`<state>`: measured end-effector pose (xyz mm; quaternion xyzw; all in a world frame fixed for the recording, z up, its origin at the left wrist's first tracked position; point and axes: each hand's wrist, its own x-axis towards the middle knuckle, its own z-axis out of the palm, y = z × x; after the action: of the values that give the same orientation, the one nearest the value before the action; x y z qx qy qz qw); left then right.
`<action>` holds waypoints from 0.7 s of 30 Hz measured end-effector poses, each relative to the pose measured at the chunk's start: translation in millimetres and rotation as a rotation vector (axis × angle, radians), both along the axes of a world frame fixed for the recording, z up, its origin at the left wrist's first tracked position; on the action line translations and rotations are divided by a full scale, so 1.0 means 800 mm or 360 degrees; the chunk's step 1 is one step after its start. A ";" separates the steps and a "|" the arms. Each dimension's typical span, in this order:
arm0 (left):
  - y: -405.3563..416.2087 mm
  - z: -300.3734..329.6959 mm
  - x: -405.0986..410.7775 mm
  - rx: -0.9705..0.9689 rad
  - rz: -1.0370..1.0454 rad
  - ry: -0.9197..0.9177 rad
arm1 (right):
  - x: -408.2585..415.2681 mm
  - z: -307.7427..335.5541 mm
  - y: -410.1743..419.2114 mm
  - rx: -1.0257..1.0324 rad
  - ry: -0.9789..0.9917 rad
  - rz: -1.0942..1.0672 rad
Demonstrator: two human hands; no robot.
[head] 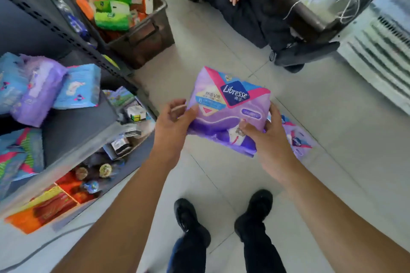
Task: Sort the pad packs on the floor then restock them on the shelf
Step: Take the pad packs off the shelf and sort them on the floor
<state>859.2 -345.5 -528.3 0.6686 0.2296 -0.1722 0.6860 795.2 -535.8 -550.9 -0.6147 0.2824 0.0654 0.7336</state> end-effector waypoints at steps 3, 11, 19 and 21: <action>-0.076 -0.021 -0.020 0.0398 -0.0531 -0.0013 | -0.041 -0.023 -0.072 -0.0054 0.0141 -0.0078; -0.271 -0.071 -0.082 0.0823 -0.1314 0.0119 | -0.156 -0.078 -0.216 -0.0005 0.0693 -0.0549; -0.366 -0.142 -0.076 0.0962 -0.1666 0.0159 | -0.178 -0.148 -0.276 -0.0026 0.0894 -0.0823; -0.383 -0.165 -0.065 0.0973 -0.1745 0.0174 | -0.175 -0.164 -0.282 -0.0020 0.0951 -0.0890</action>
<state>806.9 -652.0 -659.9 0.8452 -0.0730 -0.4593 0.2633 654.8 -761.7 -681.9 -0.4726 0.6397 0.0372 0.6050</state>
